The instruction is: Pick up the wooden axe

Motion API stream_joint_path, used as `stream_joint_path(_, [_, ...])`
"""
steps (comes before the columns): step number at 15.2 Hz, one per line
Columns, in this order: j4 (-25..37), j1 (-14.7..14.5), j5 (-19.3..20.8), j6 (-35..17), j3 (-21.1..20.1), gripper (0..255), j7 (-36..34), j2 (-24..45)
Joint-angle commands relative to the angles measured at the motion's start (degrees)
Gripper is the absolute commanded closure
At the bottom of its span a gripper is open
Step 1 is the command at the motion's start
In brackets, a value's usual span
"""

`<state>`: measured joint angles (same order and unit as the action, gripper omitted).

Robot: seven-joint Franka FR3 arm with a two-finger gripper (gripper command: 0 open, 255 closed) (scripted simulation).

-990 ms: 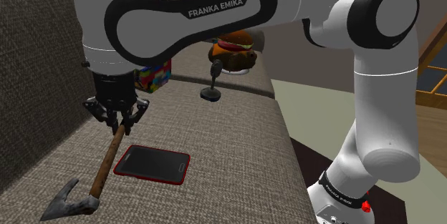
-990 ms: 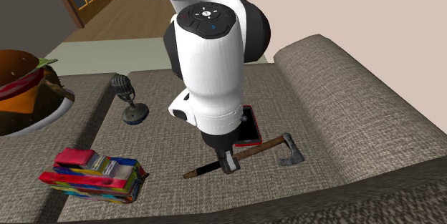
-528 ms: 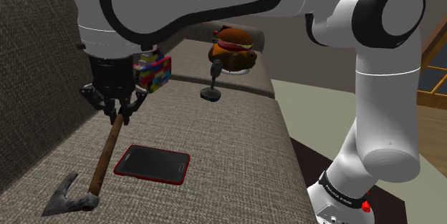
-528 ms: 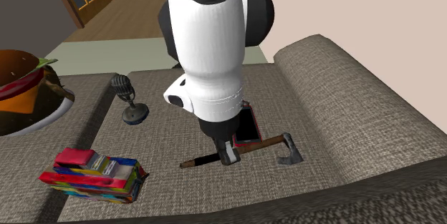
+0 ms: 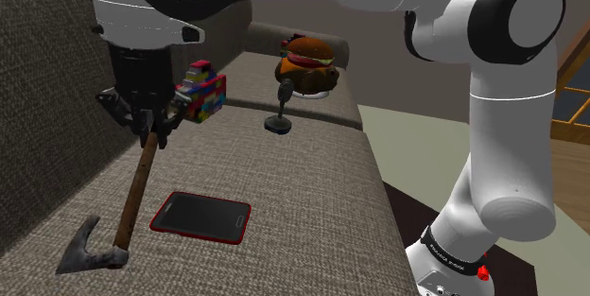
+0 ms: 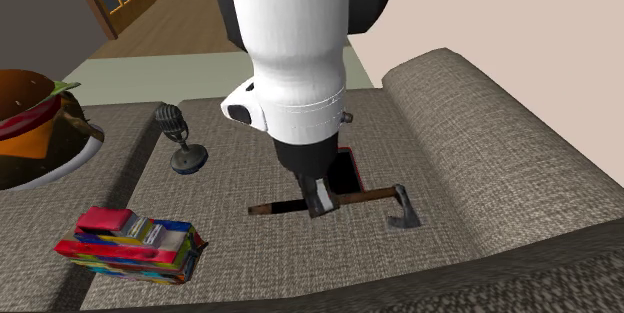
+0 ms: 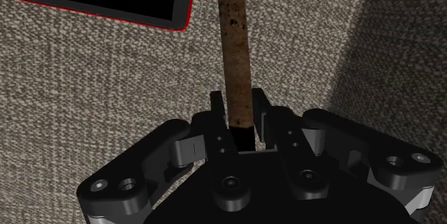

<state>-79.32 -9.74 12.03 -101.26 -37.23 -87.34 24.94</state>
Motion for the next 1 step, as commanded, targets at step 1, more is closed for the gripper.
stream_joint_path(1, [0.5,0.0,-0.1,0.5,0.0,255,0.1,-0.1])
